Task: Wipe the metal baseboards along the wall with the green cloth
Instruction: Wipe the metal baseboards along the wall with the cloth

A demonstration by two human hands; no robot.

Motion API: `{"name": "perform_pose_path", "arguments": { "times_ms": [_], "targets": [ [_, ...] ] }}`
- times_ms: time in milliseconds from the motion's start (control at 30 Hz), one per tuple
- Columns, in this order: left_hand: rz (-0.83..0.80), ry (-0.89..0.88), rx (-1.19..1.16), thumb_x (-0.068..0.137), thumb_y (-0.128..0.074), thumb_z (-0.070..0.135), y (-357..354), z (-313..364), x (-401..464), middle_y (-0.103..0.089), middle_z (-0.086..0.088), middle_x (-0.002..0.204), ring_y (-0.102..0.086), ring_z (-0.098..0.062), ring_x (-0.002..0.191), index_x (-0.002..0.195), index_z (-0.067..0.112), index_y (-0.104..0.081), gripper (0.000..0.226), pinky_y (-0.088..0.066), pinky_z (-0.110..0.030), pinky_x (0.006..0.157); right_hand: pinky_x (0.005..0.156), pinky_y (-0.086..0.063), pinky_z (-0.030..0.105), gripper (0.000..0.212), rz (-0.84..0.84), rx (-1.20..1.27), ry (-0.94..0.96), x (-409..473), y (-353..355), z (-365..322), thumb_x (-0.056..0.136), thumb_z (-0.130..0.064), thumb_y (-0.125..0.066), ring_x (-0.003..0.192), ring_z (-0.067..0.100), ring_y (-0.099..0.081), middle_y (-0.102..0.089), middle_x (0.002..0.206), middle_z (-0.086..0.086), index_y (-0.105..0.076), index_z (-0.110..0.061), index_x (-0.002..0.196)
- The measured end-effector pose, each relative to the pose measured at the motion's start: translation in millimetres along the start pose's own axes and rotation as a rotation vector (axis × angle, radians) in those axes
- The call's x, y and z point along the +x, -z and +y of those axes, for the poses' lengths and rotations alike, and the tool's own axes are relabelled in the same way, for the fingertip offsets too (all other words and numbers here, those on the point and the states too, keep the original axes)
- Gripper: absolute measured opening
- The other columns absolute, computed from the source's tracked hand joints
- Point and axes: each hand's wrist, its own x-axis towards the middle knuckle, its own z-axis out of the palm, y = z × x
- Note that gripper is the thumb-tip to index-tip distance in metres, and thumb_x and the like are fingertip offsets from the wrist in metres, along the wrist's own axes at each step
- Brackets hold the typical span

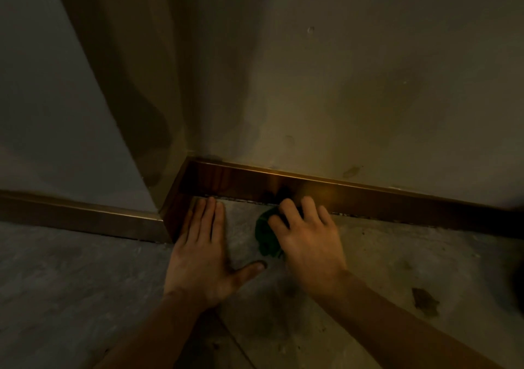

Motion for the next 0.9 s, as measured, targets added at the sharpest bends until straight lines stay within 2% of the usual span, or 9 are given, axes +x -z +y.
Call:
{"name": "perform_pose_path", "arguments": {
  "times_ms": [167,267,367,467,533,633,700,800,900],
  "targets": [
    [-0.052,0.006,-0.006,0.063,-0.023,0.105,3.2,-2.9,2.2,0.012,-0.008,0.167,0.023,-0.018,0.151,0.158,0.013,0.008,0.136,0.004,-0.042,0.124,0.076,-0.053,0.047,0.063,-0.012,0.139,-0.151,-22.7,-9.1,-3.8,0.055,-0.025,-0.086,0.103,0.036,-0.051,-0.057,0.116,0.010,-0.063,-0.017,0.114],
    [-0.098,-0.013,-0.084,0.059,-0.022,0.107,9.4,-8.3,3.3,0.022,-0.005,0.165,0.033,-0.014,0.146,0.156,0.018,0.016,0.137,0.013,-0.036,0.121,0.069,-0.055,0.041,0.066,-0.004,0.228,-0.221,-33.0,-7.7,-4.4,0.053,-0.022,-0.084,0.103,0.032,-0.049,-0.056,0.113,0.006,-0.058,-0.020,0.114],
    [-0.153,-0.041,-0.116,0.054,-0.023,0.107,20.0,-8.8,4.0,0.029,-0.001,0.163,0.040,-0.010,0.140,0.152,0.025,0.026,0.137,0.018,-0.033,0.116,0.070,-0.054,0.037,0.068,0.030,0.338,-0.240,-37.2,-5.5,-4.8,0.055,-0.019,-0.081,0.105,0.026,-0.047,-0.053,0.114,0.000,-0.051,-0.024,0.116],
    [-0.174,-0.124,-0.176,0.055,-0.038,0.102,31.6,-0.1,4.1,0.020,0.006,0.166,0.020,-0.010,0.149,0.155,0.033,0.018,0.134,0.006,-0.038,0.121,0.078,-0.053,0.034,0.070,0.089,0.499,-0.254,-36.7,-2.9,-7.7,0.060,-0.020,-0.081,0.110,0.020,-0.043,-0.048,0.119,-0.005,-0.045,-0.026,0.119],
    [-0.178,-0.212,-0.232,0.058,-0.050,0.094,39.7,9.4,3.8,0.001,0.008,0.167,-0.003,-0.013,0.151,0.155,0.039,0.013,0.128,-0.008,-0.038,0.122,0.081,-0.048,0.028,0.069,0.135,0.601,-0.257,-34.5,1.4,-12.3,0.060,-0.020,-0.083,0.108,0.015,-0.044,-0.046,0.118,-0.006,-0.045,-0.026,0.118],
    [-0.164,-0.296,-0.272,0.069,-0.070,0.070,48.2,21.7,4.4,-0.031,0.009,0.159,-0.031,-0.014,0.143,0.155,0.045,0.002,0.115,-0.025,-0.036,0.118,0.075,-0.046,0.025,0.066,0.199,0.713,-0.282,-30.2,9.2,-20.5,0.060,-0.011,-0.080,0.101,0.012,-0.046,-0.043,0.112,-0.009,-0.044,-0.027,0.112],
    [-0.126,-0.331,-0.267,0.076,-0.077,0.052,52.7,25.2,2.7,-0.045,0.009,0.151,-0.044,-0.015,0.135,0.153,0.044,-0.016,0.099,-0.036,-0.039,0.113,0.073,-0.051,0.028,0.066,0.220,0.781,-0.316,-28.5,13.3,-25.7,0.061,-0.004,-0.079,0.097,0.010,-0.048,-0.041,0.111,-0.009,-0.043,-0.028,0.110],
    [-0.061,-0.352,-0.266,0.078,-0.078,0.040,60.3,26.3,-1.9,-0.058,0.009,0.136,-0.055,-0.015,0.122,0.140,0.039,-0.041,0.072,-0.043,-0.040,0.105,0.078,-0.053,0.025,0.069,0.216,0.829,-0.357,-31.1,17.1,-30.5,0.062,-0.002,-0.080,0.097,0.006,-0.049,-0.040,0.112,-0.012,-0.041,-0.033,0.110],
    [-0.041,-0.315,-0.185,0.078,-0.079,0.037,65.1,24.3,-6.5,-0.061,0.010,0.130,-0.056,-0.012,0.118,0.133,0.038,-0.046,0.064,-0.044,-0.036,0.102,0.074,-0.047,0.018,0.065,0.214,0.869,-0.302,-38.2,18.8,-31.7,0.064,-0.003,-0.078,0.095,0.004,-0.048,-0.040,0.109,-0.014,-0.042,-0.033,0.110]
  ]
}}
